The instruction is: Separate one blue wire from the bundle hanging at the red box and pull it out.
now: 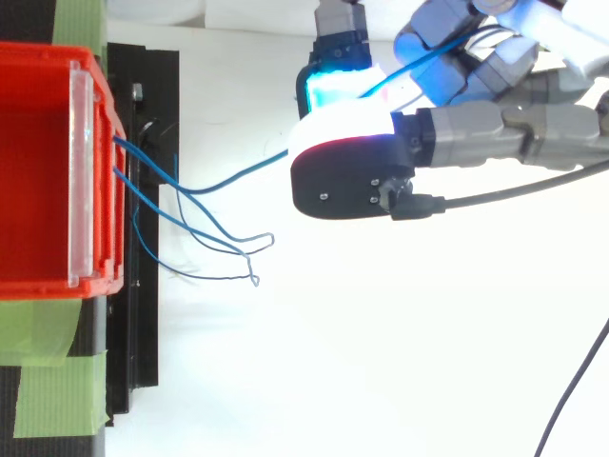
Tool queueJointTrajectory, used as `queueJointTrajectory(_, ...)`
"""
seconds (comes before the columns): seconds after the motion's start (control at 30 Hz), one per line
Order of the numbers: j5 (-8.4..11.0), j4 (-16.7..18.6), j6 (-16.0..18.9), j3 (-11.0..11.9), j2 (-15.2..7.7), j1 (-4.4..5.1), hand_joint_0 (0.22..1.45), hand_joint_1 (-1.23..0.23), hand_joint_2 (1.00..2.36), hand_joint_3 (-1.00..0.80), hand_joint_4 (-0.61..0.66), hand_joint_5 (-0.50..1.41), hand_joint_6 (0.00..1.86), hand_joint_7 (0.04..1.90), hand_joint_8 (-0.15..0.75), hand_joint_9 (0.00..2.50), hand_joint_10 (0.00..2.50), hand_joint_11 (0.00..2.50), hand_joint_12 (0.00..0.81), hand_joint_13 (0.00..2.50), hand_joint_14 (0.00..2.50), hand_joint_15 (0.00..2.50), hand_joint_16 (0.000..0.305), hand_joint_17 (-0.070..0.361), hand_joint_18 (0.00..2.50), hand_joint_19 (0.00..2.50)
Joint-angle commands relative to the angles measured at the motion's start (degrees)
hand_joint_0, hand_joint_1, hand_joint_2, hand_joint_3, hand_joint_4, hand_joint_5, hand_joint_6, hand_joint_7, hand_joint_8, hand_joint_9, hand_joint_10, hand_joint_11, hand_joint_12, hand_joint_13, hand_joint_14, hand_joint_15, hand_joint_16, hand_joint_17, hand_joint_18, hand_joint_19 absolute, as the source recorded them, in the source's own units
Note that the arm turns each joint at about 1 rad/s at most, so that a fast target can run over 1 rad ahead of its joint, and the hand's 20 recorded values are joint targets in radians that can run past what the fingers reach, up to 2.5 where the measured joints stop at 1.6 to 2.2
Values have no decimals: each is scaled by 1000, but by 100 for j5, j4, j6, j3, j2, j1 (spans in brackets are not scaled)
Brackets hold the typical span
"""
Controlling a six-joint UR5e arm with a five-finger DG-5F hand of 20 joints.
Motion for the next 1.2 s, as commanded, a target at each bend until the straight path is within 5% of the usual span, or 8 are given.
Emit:
queueJointTrajectory(0.0,0,-4,14,-2,7,3,589,-742,1020,-278,296,-155,865,1368,388,1325,2154,2364,370,1419,2500,700,46,104,1352,1558)
queueJointTrajectory(1.17,9,-83,111,-2,7,-6,630,-732,1031,110,-15,-171,897,1458,347,1163,2245,2142,338,1329,2500,666,48,109,1306,1498)
